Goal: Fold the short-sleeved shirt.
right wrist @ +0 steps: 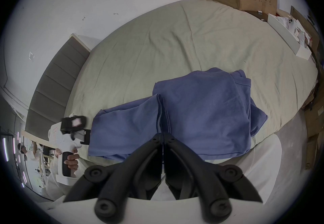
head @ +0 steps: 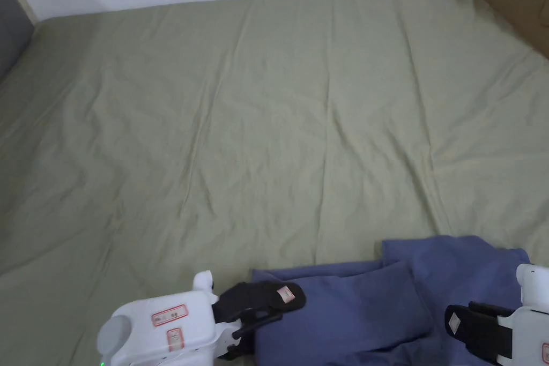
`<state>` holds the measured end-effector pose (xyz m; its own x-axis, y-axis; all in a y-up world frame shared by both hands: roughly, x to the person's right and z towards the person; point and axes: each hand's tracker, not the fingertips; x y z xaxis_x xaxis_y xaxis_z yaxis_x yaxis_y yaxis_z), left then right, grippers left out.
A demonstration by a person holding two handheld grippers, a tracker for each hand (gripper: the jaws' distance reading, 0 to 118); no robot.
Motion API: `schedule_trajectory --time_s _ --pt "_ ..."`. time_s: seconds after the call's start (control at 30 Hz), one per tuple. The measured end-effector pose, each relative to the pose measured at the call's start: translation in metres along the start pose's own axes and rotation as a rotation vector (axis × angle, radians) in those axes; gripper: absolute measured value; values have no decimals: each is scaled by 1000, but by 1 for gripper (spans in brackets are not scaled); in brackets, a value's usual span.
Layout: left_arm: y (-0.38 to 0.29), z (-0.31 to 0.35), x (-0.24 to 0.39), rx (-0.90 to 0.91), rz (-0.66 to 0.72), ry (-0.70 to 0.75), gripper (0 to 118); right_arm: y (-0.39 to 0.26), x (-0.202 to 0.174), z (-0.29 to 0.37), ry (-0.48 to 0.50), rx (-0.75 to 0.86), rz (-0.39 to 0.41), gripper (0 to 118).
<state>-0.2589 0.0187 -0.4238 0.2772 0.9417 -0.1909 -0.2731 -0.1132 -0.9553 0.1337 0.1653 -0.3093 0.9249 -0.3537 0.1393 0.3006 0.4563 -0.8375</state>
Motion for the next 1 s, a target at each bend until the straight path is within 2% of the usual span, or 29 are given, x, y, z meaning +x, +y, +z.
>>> schedule_trajectory --time_s 0.07,0.13,0.17,0.23,0.4,0.5,0.6,0.7,0.83,1.0 --pt "2 -6 -2 -18 -43 223 17 1 -4 -1 -14 -7 11 1" --pt "3 6 -9 -6 -7 39 17 2 -7 -1 -16 -9 21 1" --pt "4 15 -6 6 7 25 17 3 -9 0 -17 -11 25 1" --pt "12 39 -1 49 -69 88 17 5 -12 -2 -14 -13 36 1" --pt "30 130 -2 163 -64 143 17 10 -27 -10 -4 -22 62 1" --pt "33 200 0 231 -109 299 17 9 -36 -11 25 -26 90 1" --pt "32 257 -1 300 -73 394 17 7 -41 -16 28 -31 109 1" --pt "9 262 33 357 -109 423 17 5 -41 -21 39 -40 99 1" --pt "-4 246 76 394 -229 479 17 2 -39 -23 35 -46 90 1" --pt "-19 180 140 345 -413 477 17 2 -26 -13 42 -9 53 1"
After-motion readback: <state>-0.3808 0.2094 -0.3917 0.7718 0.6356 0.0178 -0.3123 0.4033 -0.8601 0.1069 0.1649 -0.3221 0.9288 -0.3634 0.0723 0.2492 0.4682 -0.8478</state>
